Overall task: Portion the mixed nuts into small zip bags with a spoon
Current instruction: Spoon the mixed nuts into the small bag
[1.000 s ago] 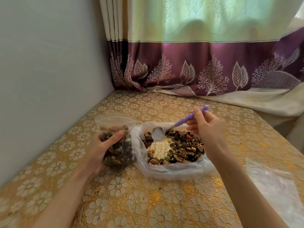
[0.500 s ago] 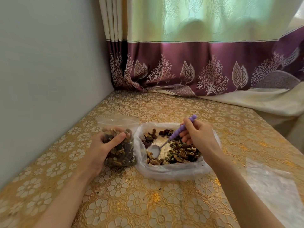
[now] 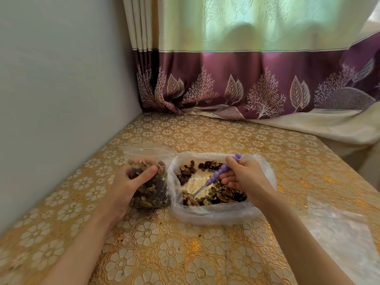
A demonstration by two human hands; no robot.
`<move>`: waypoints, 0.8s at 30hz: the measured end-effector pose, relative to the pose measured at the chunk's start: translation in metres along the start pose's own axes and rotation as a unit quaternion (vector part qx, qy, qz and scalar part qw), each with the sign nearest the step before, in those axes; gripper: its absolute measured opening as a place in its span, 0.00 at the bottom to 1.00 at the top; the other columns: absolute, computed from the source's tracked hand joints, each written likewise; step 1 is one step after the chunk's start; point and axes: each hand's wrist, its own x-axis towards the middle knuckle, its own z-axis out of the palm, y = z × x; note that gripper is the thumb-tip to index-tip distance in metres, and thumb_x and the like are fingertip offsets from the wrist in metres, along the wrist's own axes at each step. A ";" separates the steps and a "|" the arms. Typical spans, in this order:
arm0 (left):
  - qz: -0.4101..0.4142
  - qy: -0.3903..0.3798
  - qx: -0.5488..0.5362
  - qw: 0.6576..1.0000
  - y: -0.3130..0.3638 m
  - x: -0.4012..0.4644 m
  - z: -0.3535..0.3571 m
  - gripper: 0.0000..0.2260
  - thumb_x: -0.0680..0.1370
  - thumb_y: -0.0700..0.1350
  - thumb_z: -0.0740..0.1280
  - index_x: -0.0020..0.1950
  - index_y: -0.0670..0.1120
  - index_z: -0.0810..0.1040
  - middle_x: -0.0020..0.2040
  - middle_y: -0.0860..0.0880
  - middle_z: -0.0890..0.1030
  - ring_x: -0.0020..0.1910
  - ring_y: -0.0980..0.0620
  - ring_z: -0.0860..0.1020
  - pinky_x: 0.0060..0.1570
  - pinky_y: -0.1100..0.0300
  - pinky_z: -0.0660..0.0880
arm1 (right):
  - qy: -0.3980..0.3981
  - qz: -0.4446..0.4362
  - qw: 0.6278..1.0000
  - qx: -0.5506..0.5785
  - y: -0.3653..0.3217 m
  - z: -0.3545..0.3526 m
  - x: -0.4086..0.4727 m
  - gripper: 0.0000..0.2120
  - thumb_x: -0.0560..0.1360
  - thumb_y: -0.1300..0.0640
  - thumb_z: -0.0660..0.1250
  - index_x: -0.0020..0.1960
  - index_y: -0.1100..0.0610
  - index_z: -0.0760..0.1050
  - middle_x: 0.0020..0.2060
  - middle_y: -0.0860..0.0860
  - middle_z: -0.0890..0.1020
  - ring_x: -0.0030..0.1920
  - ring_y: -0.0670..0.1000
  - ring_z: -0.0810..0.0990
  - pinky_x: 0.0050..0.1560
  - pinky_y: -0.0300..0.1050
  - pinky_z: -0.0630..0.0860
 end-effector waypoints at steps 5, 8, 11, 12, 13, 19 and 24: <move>-0.009 0.004 0.009 1.000 -0.001 0.000 0.001 0.28 0.50 0.67 0.77 0.44 0.54 0.84 0.46 0.48 0.84 0.47 0.52 0.82 0.40 0.62 0.78 | 0.020 0.041 0.999 0.025 -0.002 -0.006 0.001 0.16 0.81 0.57 0.59 0.38 0.63 0.76 0.27 0.54 0.79 0.27 0.47 0.76 0.25 0.33 0.74; -0.005 0.002 0.017 1.000 -0.001 0.000 0.000 0.28 0.51 0.67 0.76 0.45 0.54 0.84 0.46 0.48 0.84 0.47 0.52 0.82 0.40 0.62 0.77 | 0.037 0.039 0.998 0.032 -0.005 -0.012 0.004 0.16 0.81 0.57 0.59 0.39 0.64 0.76 0.27 0.54 0.79 0.27 0.48 0.75 0.25 0.33 0.73; -0.010 0.002 0.029 1.000 -0.002 0.001 0.000 0.26 0.53 0.66 0.76 0.45 0.54 0.84 0.46 0.48 0.84 0.47 0.51 0.82 0.42 0.60 0.77 | 0.058 0.034 0.997 0.048 -0.005 -0.017 0.006 0.16 0.81 0.55 0.59 0.40 0.63 0.76 0.29 0.56 0.80 0.28 0.48 0.75 0.27 0.34 0.74; -0.014 0.003 0.033 0.999 -0.003 0.001 0.001 0.26 0.52 0.66 0.76 0.44 0.54 0.84 0.45 0.49 0.84 0.46 0.51 0.82 0.42 0.60 0.77 | 0.064 0.031 0.996 0.056 -0.005 -0.018 0.006 0.16 0.81 0.55 0.59 0.40 0.64 0.76 0.28 0.55 0.80 0.28 0.48 0.76 0.27 0.35 0.74; -0.017 0.001 0.040 0.999 -0.004 0.001 0.002 0.27 0.51 0.67 0.76 0.43 0.53 0.84 0.44 0.49 0.84 0.46 0.51 0.82 0.43 0.59 0.77 | 0.069 0.027 0.995 0.063 -0.005 -0.018 0.006 0.16 0.81 0.56 0.59 0.40 0.63 0.76 0.27 0.54 0.80 0.28 0.47 0.76 0.27 0.35 0.74; -0.030 -0.072 0.101 0.992 -0.004 -0.002 0.010 0.24 0.54 0.69 0.72 0.46 0.62 0.81 0.45 0.58 0.83 0.44 0.58 0.82 0.41 0.64 0.76 | 0.103 -0.034 0.984 0.140 -0.014 -0.023 0.003 0.15 0.81 0.56 0.59 0.39 0.62 0.75 0.26 0.53 0.80 0.25 0.45 0.77 0.27 0.34 0.74; -0.034 -0.083 0.122 0.988 -0.004 -0.002 0.014 0.10 0.67 0.57 0.71 0.47 0.59 0.80 0.43 0.61 0.83 0.42 0.62 0.81 0.38 0.69 0.74 | 0.098 -0.110 0.974 0.170 -0.027 -0.018 -0.007 0.16 0.81 0.55 0.59 0.40 0.62 0.76 0.27 0.51 0.81 0.27 0.44 0.78 0.28 0.33 0.75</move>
